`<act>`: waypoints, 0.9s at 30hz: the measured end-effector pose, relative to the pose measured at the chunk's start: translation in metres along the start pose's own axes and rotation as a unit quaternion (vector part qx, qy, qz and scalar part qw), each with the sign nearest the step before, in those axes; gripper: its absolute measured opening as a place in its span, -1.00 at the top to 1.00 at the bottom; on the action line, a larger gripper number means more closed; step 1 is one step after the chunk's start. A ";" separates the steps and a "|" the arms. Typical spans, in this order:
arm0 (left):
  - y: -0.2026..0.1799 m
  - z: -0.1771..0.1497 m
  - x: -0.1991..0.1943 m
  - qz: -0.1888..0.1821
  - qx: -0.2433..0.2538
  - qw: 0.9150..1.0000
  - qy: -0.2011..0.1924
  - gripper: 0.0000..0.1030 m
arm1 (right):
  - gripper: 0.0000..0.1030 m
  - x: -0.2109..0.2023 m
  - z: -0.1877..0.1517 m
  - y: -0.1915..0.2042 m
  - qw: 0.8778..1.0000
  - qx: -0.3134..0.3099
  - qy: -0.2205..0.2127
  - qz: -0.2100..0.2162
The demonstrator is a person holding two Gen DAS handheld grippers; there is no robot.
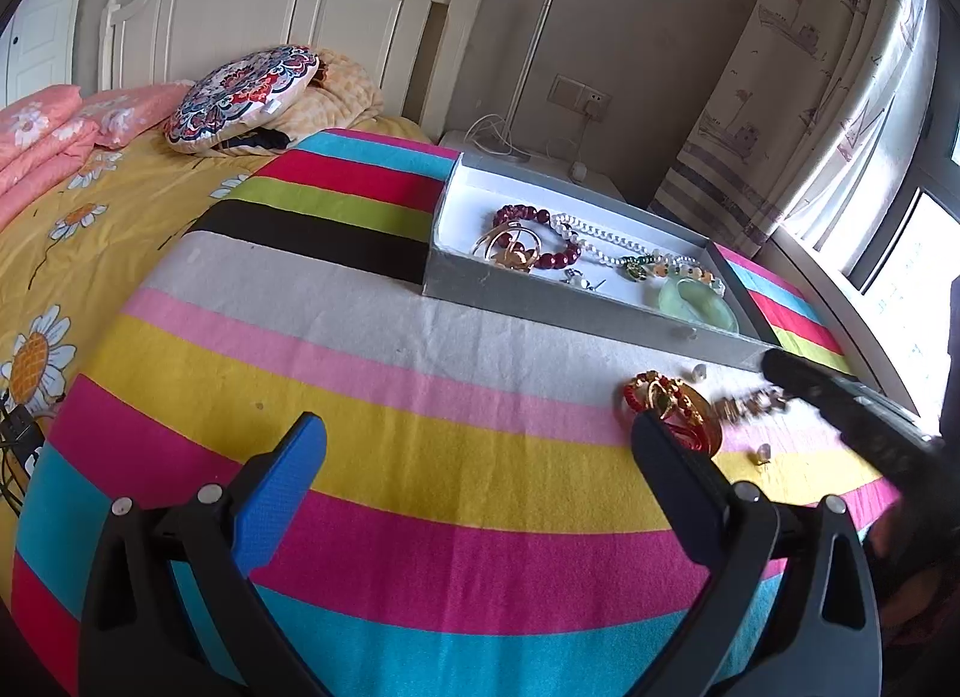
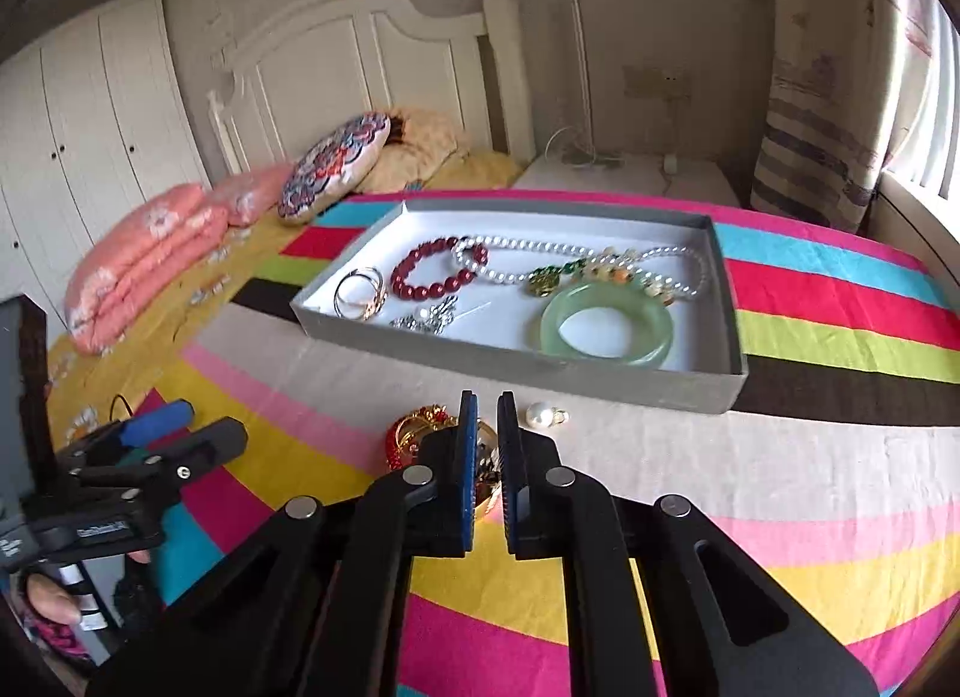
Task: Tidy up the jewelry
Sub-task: 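Move the right gripper to the gold pin brooch and grasp it, then grasp the red string pendant with the left gripper while the right gripper lifts the gold pin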
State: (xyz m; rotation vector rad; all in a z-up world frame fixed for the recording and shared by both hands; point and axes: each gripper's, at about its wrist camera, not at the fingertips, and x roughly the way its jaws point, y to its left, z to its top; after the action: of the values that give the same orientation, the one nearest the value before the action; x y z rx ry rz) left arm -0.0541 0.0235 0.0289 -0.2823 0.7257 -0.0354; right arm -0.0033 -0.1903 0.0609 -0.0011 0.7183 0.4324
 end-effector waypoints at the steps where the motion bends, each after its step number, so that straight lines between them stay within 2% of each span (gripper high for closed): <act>1: 0.000 0.000 0.001 0.001 0.000 1.000 0.001 -0.95 | 0.82 -0.004 -0.001 -0.002 1.000 0.002 0.001 0.004; 5: 0.000 -0.001 0.002 0.002 0.000 1.000 0.003 -0.95 | 0.78 -0.008 -0.014 -0.010 1.000 0.003 0.026 0.010; 7: 0.000 -0.001 0.002 0.002 0.000 1.000 0.003 -0.95 | 0.61 -0.007 -0.023 -0.011 0.999 -0.005 0.039 0.003; 9: 0.000 -0.001 0.002 0.003 0.001 1.000 0.004 -0.95 | -0.11 -0.006 -0.029 -0.009 0.999 -0.015 0.043 0.005; 10: 0.000 0.000 0.002 0.003 0.000 1.000 0.004 -0.95 | -0.19 -0.006 -0.031 -0.008 0.999 -0.020 0.041 0.008; 13: 0.000 -0.001 0.004 0.005 0.001 1.000 0.006 -0.95 | -0.18 -0.007 -0.032 0.005 0.998 -0.055 0.032 0.018; 19: 0.000 -0.002 0.005 -0.004 0.002 1.000 0.010 -0.95 | 0.11 0.014 -0.038 0.015 0.990 -0.107 0.084 0.027; 22: -0.004 -0.001 0.009 -0.018 0.016 0.999 0.024 -0.95 | 0.34 0.021 -0.039 0.012 0.988 -0.112 0.102 0.034; 23: -0.006 0.000 0.011 -0.023 0.023 0.999 0.033 -0.95 | 0.60 0.021 -0.040 0.012 0.987 -0.118 0.104 0.028; 24: -0.008 0.001 0.013 -0.027 0.027 0.998 0.040 -0.95 | 0.63 0.021 -0.040 0.014 0.987 -0.128 0.101 0.012; 27: -0.014 0.002 0.018 -0.058 0.037 0.996 0.064 -0.95 | 0.64 0.015 -0.045 0.015 0.986 -0.134 0.097 0.014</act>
State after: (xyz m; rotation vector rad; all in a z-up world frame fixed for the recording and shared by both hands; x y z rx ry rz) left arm -0.0384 0.0082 0.0221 -0.2533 0.8330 -0.1917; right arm -0.0275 -0.1775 0.0200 -0.2903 0.8466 0.5589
